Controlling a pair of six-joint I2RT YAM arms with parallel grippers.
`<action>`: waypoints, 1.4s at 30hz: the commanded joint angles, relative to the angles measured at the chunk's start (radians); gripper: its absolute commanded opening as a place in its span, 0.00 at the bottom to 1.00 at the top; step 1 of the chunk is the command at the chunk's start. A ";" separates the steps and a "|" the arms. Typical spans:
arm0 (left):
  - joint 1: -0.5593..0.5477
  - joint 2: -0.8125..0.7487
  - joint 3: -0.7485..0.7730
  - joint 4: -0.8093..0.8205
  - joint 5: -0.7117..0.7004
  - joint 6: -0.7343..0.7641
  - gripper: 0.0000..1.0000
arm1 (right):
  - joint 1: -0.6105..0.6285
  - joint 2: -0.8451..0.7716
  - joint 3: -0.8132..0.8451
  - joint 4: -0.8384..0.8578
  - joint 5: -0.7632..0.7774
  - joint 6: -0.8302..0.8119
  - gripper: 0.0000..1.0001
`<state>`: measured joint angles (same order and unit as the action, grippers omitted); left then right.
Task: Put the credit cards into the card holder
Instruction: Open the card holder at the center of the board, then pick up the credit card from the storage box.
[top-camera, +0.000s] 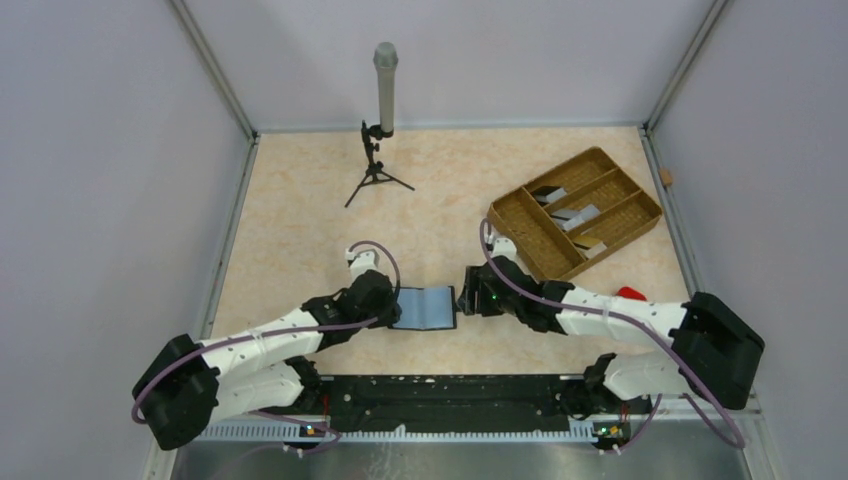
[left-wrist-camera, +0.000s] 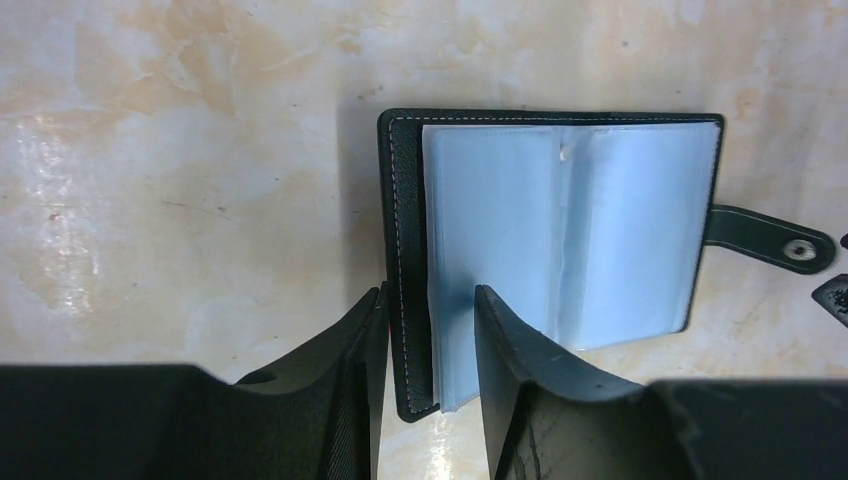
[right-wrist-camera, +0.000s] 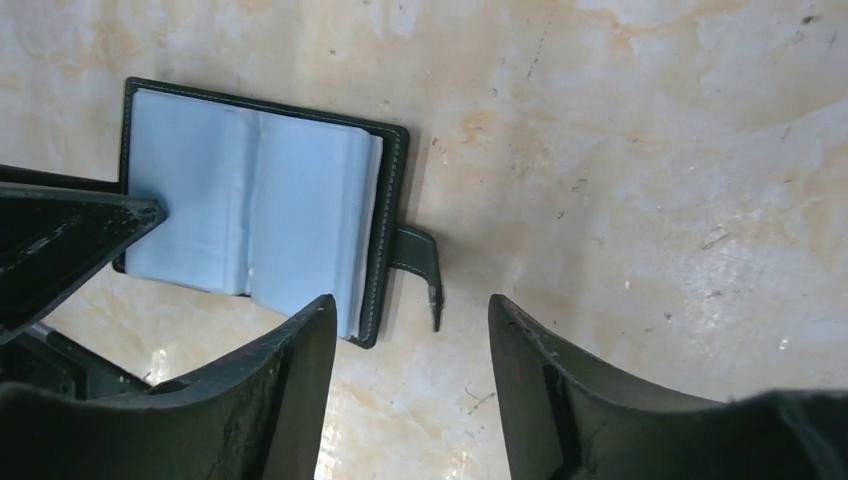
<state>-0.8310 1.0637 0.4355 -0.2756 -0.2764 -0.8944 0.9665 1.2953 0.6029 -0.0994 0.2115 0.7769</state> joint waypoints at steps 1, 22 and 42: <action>0.001 -0.059 -0.029 0.115 0.034 -0.027 0.40 | 0.008 -0.120 0.064 -0.048 0.043 -0.054 0.60; 0.010 -0.116 -0.065 0.130 0.037 -0.052 0.51 | -0.483 -0.293 0.312 -0.529 0.325 -0.145 0.99; 0.035 -0.159 -0.093 0.099 0.018 -0.034 0.71 | -0.945 -0.207 0.157 -0.325 0.086 -0.181 0.94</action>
<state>-0.8101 0.9371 0.3367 -0.1871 -0.2508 -0.9401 0.0372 1.0702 0.7567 -0.5171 0.3260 0.6041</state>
